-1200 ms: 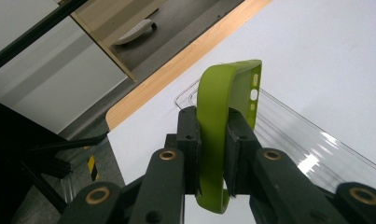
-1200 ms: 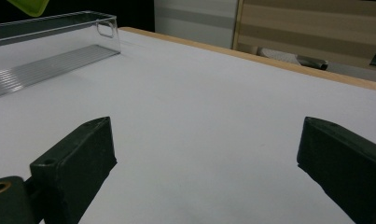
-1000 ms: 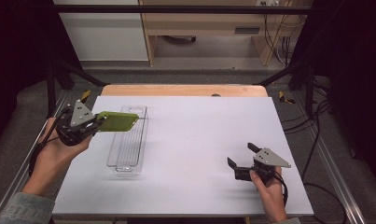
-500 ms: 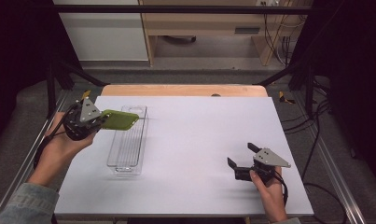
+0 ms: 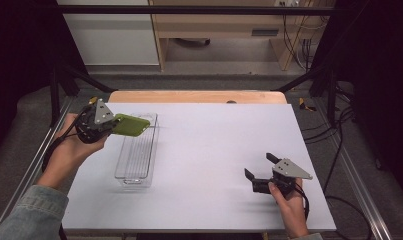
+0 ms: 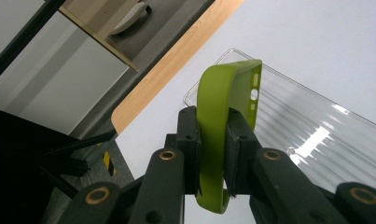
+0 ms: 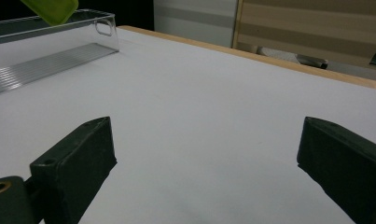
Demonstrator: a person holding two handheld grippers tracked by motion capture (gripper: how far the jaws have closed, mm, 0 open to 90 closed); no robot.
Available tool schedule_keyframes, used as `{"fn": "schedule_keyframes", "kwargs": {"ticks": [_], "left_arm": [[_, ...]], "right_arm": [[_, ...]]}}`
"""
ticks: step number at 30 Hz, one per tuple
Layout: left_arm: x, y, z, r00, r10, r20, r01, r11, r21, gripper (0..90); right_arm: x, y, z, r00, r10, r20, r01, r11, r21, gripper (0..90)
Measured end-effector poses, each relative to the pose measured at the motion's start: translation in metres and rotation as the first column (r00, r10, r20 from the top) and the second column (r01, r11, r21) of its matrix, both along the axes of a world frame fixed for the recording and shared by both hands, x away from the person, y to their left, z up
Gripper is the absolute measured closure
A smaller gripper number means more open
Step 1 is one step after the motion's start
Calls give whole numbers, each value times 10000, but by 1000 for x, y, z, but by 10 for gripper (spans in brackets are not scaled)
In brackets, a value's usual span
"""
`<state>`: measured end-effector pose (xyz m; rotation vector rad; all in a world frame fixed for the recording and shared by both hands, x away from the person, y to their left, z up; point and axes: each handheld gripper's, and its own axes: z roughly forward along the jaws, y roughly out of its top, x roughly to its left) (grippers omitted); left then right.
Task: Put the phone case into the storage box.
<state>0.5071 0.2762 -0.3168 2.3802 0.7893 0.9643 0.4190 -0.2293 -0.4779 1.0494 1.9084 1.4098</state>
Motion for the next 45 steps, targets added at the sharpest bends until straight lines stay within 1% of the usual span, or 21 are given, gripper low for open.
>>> {"fn": "schedule_keyframes", "kwargs": {"ticks": [3,11,13,20,21,23,25,29,34,38,40,43,44,45], "left_arm": [[2,0,-1,10000,14,-23,-14,10000,-5,783],[4,-5,-4,10000,-63,-69,64,9998,172,783],[5,-6,-5,9999,-92,-76,95,9996,281,783],[10,-11,-10,9998,-141,-166,148,9991,393,782],[13,-12,-11,9997,-150,-170,158,9986,512,782],[14,-13,-12,9998,-160,-152,169,9982,582,783],[16,-14,-13,9997,-175,-167,185,9982,564,783],[22,-15,-15,9996,-165,-219,180,9973,708,782],[30,-18,-14,9997,-133,-219,153,9955,934,783],[34,-20,-13,9997,-132,-208,151,9952,965,783],[36,-22,-13,9996,-157,-222,181,9932,1147,782],[38,-24,-13,9994,-198,-285,233,9918,1257,783],[40,-26,-13,9993,-229,-309,269,9901,1378,783],[40,-26,-13,9993,-229,-309,269,9901,1378,782]], "right_arm": [[0,0,0,10000,10,6,-10,10000,6,43],[0,0,0,10000,14,-5,-14,10000,26,43],[0,0,0,10000,21,-13,-21,10000,17,43],[0,0,0,10000,18,-17,-18,10000,4,43],[0,0,0,10000,16,-21,-16,10000,2,43],[0,0,0,10000,15,-16,-15,10000,2,44],[0,-1,-1,10000,23,-23,-23,10000,1,43],[0,-1,-1,10000,15,-11,-15,10000,3,43],[0,-1,-1,10000,16,-19,-16,10000,11,43],[0,-1,-1,10000,24,-8,-23,10000,3,43],[0,-1,-1,10000,7,-12,-7,10000,21,43],[1,-1,-1,10000,-13,-15,13,10000,39,43],[1,-1,-1,10000,17,-3,-17,10000,33,43],[1,-1,-1,10000,17,-3,-17,10000,33,43]]}}
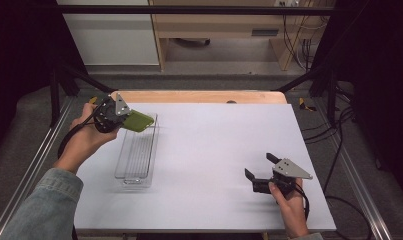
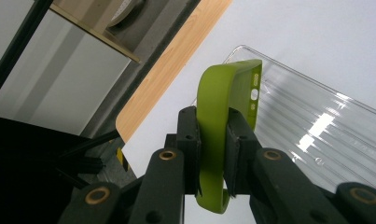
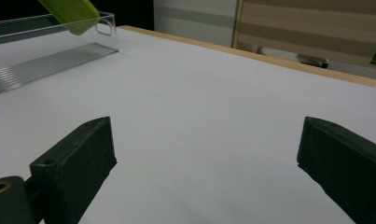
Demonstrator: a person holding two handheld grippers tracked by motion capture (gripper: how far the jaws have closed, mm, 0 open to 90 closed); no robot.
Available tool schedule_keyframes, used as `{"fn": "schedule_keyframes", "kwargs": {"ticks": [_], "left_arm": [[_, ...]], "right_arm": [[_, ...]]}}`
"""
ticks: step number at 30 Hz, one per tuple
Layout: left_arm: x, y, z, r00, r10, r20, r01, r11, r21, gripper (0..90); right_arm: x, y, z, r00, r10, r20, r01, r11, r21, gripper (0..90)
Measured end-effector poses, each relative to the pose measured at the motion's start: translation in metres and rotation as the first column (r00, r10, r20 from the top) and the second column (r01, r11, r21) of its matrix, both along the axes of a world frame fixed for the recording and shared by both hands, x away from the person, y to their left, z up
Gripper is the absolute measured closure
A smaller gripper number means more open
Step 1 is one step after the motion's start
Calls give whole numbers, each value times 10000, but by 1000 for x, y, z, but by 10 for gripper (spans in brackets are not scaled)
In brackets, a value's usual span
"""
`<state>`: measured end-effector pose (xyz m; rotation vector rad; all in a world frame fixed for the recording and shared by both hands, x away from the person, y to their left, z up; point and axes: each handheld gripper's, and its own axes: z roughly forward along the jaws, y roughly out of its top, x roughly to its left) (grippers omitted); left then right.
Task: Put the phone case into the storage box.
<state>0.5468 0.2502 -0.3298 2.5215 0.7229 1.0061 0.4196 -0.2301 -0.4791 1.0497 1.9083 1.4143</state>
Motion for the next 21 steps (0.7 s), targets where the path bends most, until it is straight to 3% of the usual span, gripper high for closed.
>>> {"fn": "schedule_keyframes", "kwargs": {"ticks": [10,14,21], "left_arm": [[2,-6,3,10000,-36,4,36,9986,530,782],[5,-5,2,10000,9,-65,-5,9988,498,782],[9,-7,1,9996,-52,-270,74,9965,835,782]], "right_arm": [[-1,2,0,10000,32,47,-32,10000,63,43],[-1,1,1,10000,-39,56,38,9998,172,43],[0,0,1,10000,-77,14,77,9997,222,43]]}}
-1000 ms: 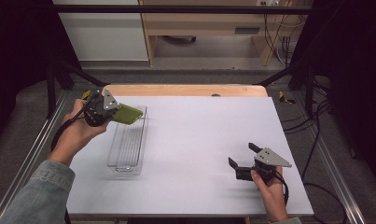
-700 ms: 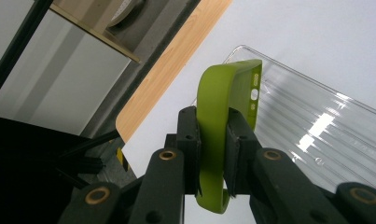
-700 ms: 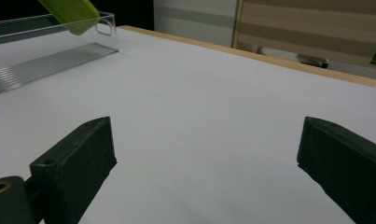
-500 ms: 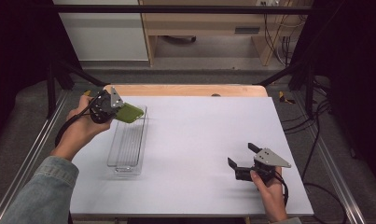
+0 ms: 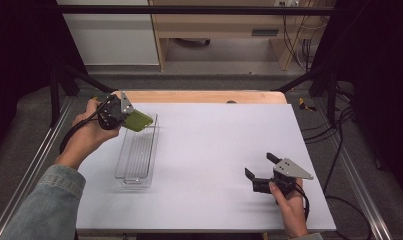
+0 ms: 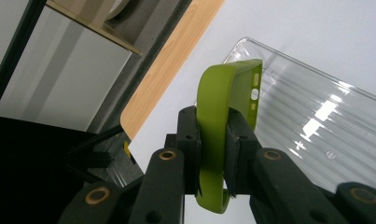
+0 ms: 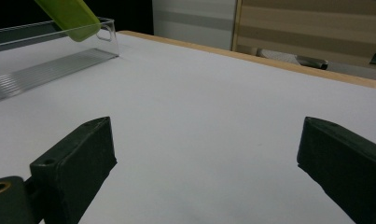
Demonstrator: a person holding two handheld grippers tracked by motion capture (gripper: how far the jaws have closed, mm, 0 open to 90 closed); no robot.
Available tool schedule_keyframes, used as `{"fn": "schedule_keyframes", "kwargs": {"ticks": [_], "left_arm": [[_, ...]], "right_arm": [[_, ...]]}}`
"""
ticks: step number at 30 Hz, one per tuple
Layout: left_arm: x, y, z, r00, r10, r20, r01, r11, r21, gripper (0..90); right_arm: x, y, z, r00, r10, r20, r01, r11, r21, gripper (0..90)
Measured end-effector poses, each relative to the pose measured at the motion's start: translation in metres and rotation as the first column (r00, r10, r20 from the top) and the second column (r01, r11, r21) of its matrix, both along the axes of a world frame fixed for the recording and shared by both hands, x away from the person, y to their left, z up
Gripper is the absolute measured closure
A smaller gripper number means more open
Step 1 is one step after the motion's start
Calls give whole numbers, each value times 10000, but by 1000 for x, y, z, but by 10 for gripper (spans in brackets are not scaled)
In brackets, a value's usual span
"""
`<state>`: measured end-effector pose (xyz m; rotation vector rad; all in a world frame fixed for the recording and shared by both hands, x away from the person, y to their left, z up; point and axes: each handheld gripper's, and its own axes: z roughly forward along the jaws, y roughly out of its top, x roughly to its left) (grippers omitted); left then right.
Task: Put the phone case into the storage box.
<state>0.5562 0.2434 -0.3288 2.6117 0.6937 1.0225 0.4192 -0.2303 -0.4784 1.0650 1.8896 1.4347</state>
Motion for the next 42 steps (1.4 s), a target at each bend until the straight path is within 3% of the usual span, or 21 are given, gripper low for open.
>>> {"fn": "schedule_keyframes", "kwargs": {"ticks": [8,25,34,42], "left_arm": [[5,-3,-7,9992,-50,-396,63,9994,327,782],[3,-7,-3,9986,-237,-465,265,9978,601,782],[3,-10,0,9974,-294,-660,349,9959,840,782],[9,-18,-6,9942,-451,-972,559,9923,1108,781]], "right_arm": [[0,0,0,10000,10,-4,-10,10000,-14,43],[0,1,0,10000,49,9,-49,10000,-34,44],[0,1,0,10000,72,-3,-72,10000,-24,43],[0,0,0,10000,55,-19,-55,10000,3,43]]}}
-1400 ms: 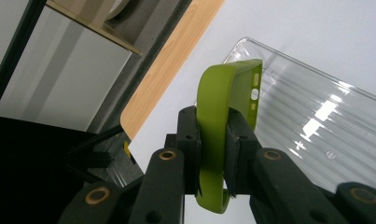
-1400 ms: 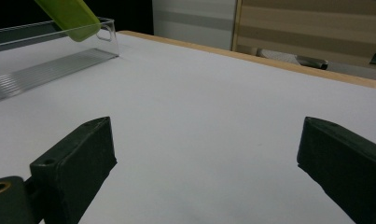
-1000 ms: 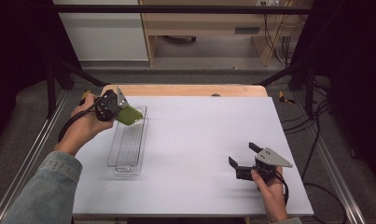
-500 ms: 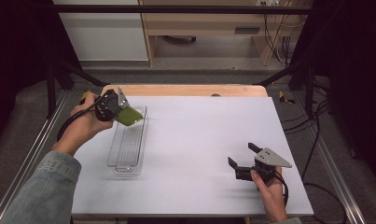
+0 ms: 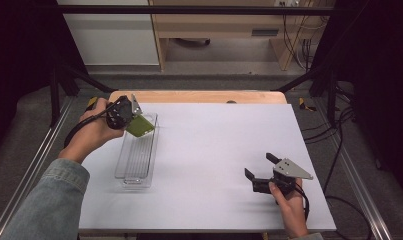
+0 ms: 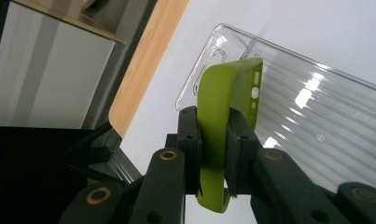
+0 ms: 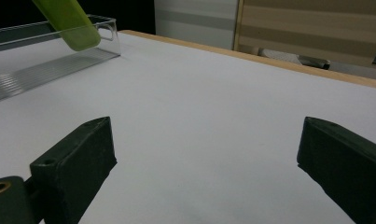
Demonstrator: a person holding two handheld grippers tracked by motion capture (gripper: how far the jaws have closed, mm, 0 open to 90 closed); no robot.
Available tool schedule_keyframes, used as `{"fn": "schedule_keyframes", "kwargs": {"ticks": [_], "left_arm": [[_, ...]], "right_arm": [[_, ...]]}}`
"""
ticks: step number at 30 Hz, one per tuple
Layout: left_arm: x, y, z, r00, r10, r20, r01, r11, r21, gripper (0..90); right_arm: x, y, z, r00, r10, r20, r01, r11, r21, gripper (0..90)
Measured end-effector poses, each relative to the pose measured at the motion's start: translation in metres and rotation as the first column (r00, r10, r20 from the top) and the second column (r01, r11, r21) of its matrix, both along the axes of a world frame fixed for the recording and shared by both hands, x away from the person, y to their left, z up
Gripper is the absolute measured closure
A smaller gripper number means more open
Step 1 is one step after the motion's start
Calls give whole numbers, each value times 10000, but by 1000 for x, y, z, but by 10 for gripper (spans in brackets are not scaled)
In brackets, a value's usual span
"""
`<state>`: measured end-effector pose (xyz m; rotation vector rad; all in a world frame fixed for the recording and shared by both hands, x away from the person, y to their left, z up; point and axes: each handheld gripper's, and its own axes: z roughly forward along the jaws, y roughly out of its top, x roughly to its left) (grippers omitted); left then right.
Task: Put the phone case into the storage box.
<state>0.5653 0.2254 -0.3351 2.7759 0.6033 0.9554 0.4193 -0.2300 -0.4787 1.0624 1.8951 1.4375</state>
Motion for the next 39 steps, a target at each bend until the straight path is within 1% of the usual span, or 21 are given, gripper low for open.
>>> {"fn": "schedule_keyframes", "kwargs": {"ticks": [6,17,24,28,34,35,39], "left_arm": [[2,-3,-3,9999,-86,-88,87,9999,108,781],[6,-2,-5,9997,-124,-224,129,9997,219,781],[9,-3,-4,9995,-195,-266,201,9996,216,781],[9,-5,-3,9993,-271,-241,275,9995,154,781],[9,-5,-1,9991,-285,-300,291,9993,216,781],[8,-5,-2,9993,-261,-278,264,9996,101,781],[8,-5,-2,9991,-287,-300,291,9995,127,781]], "right_arm": [[0,0,0,10000,20,6,-20,10000,8,43],[1,1,-1,10000,74,-26,-74,10000,-29,43],[1,1,-1,10000,86,-35,-86,10000,-17,44],[1,1,-2,9999,87,-74,-87,10000,-10,43],[1,1,-2,9999,104,-93,-104,9999,-27,43],[1,1,-2,9999,115,-114,-115,9999,-33,44],[1,1,-2,9999,120,-97,-121,9999,-50,43]]}}
